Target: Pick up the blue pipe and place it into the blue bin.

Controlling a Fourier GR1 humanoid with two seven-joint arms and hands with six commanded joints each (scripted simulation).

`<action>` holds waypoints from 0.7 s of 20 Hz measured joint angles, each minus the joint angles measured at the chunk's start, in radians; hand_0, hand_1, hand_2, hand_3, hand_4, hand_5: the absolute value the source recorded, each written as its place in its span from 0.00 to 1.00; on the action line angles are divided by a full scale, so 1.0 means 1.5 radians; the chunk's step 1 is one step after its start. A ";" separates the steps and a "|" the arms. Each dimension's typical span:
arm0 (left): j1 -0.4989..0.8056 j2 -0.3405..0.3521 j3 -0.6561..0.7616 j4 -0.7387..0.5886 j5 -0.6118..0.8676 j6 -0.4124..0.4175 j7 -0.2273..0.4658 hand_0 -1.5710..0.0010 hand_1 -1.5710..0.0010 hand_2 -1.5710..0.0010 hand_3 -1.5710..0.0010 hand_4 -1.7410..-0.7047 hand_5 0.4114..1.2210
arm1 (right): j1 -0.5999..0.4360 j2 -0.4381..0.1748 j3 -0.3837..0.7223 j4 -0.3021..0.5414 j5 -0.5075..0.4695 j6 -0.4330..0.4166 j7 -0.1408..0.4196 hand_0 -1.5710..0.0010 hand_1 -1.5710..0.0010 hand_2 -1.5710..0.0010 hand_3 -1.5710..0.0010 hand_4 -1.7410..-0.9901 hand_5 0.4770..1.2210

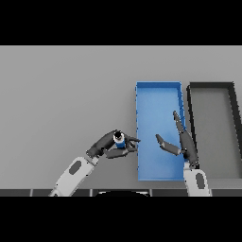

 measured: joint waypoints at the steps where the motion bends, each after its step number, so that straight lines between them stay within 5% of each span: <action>1: -0.007 -0.003 0.006 0.001 0.001 -0.003 0.007 0.00 0.00 0.00 0.00 0.26 1.00 | 0.006 0.001 0.003 -0.009 0.006 -0.004 0.004 1.00 1.00 1.00 1.00 0.82 0.14; 7: -0.003 -0.019 0.015 0.003 -0.012 -0.015 0.017 0.00 0.00 0.00 0.00 0.26 1.00 | 0.047 0.005 0.016 -0.067 0.049 -0.034 0.040 1.00 1.00 1.00 1.00 0.73 0.13; 9: 0.004 -0.015 0.020 0.007 -0.023 -0.019 -0.001 0.00 0.00 0.00 0.00 0.26 1.00 | 0.060 0.009 0.016 -0.073 0.041 -0.033 0.026 1.00 0.99 0.99 1.00 0.75 0.12; 12: 0.005 -0.016 0.024 0.004 -0.031 -0.030 -0.002 0.00 0.00 0.00 0.00 0.26 1.00 | 0.043 0.008 0.002 -0.114 -0.048 0.011 -0.030 1.00 0.99 0.98 1.00 0.75 0.15; 14: 0.003 -0.022 0.027 0.013 -0.041 -0.032 0.004 0.00 0.00 0.00 0.00 0.26 1.00 | 0.021 -0.020 -0.003 -0.158 -0.097 0.050 -0.023 1.00 0.99 0.99 1.00 0.77 0.15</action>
